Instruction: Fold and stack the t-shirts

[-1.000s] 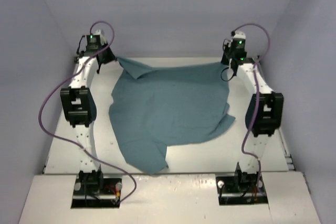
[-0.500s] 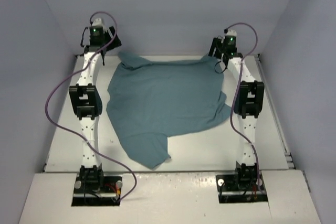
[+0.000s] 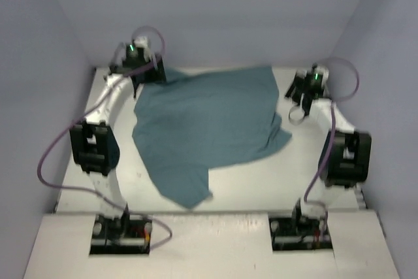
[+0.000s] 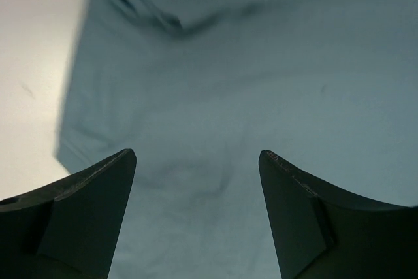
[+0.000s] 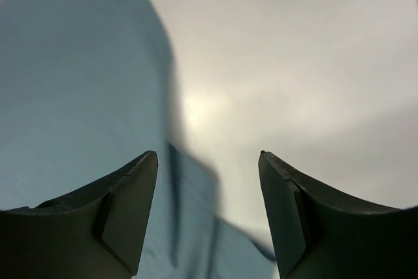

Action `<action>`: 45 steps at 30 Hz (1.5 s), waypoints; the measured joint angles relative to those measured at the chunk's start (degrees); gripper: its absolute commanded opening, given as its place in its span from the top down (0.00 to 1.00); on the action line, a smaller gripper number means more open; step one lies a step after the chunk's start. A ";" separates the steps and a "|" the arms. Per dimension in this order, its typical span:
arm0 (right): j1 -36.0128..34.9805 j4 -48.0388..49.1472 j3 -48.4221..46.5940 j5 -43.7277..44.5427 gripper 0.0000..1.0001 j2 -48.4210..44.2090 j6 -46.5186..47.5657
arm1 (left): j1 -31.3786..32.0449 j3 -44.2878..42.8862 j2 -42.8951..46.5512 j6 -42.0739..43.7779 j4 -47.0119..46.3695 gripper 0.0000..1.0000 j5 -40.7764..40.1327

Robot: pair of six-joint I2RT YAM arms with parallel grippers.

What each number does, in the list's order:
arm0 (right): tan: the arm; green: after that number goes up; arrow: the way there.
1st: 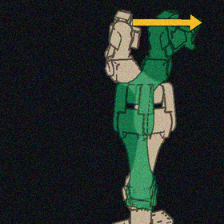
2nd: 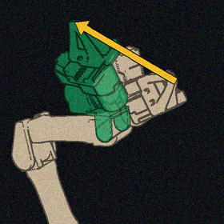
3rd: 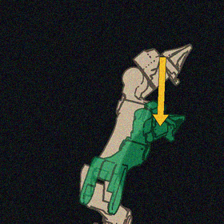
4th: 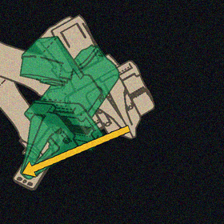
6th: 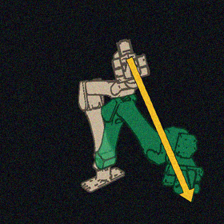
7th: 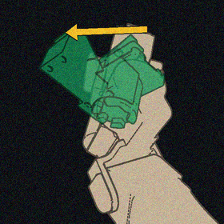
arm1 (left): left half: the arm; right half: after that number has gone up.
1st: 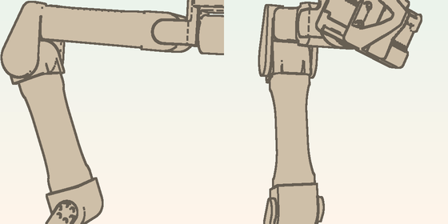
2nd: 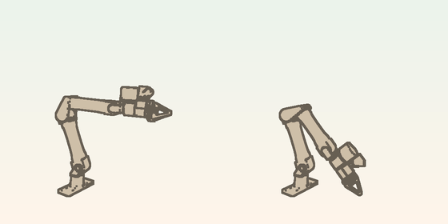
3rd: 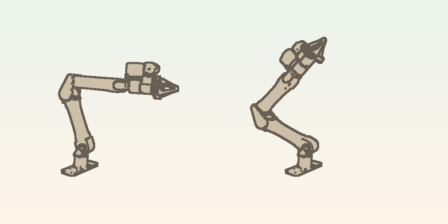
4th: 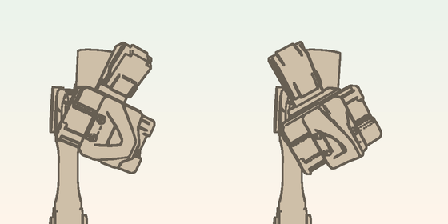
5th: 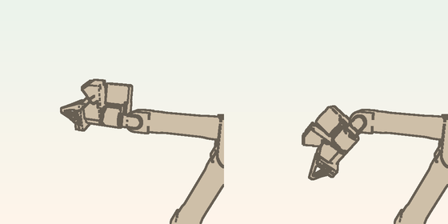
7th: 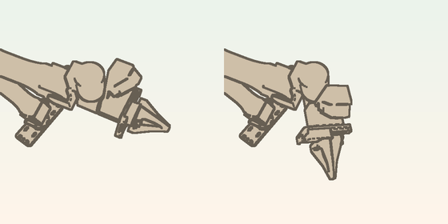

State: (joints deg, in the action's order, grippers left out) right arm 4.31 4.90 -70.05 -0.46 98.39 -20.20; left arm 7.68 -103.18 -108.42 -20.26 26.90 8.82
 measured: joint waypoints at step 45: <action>-2.38 -17.92 20.35 16.63 0.47 -25.06 -9.52 | 2.96 -12.28 -25.25 -4.25 9.84 0.28 -4.05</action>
State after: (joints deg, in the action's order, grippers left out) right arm 1.93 -13.02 -49.70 16.17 73.33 -29.72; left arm 10.63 -115.46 -133.68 -24.51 36.74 4.76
